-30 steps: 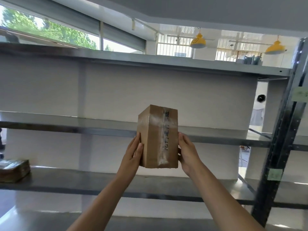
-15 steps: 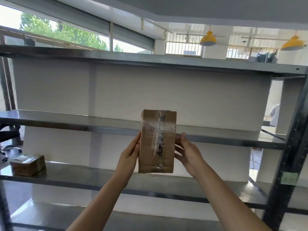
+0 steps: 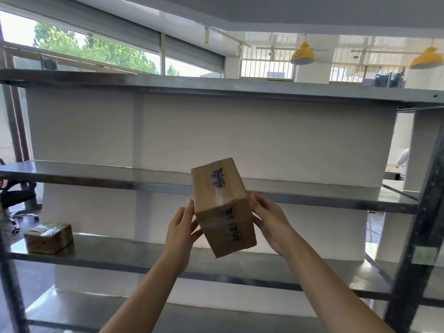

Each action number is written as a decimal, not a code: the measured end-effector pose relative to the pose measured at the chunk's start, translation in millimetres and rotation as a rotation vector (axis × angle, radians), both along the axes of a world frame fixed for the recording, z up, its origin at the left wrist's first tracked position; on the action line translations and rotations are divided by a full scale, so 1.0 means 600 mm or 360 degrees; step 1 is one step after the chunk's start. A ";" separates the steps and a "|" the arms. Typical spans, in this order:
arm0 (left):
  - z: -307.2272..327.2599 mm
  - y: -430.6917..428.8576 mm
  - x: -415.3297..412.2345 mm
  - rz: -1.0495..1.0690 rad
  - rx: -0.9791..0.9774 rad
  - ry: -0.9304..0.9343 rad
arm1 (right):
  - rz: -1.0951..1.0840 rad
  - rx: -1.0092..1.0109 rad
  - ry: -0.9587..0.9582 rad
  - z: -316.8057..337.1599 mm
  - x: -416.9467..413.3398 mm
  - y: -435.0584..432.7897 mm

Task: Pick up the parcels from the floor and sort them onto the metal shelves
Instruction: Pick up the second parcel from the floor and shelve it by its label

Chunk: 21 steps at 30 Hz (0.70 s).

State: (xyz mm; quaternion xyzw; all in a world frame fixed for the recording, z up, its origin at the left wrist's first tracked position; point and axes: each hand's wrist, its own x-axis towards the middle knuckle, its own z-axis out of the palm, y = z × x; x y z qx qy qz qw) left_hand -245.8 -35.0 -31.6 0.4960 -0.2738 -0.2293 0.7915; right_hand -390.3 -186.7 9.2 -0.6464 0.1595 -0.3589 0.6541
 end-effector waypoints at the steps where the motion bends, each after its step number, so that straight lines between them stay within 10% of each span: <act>1: -0.001 0.002 0.002 0.0006 -0.0001 0.0041 | 0.0014 -0.0025 0.0007 -0.002 0.002 0.002; 21: -0.025 0.035 0.021 0.0183 0.0001 -0.0430 | 0.0126 0.0001 0.0261 -0.029 0.033 0.036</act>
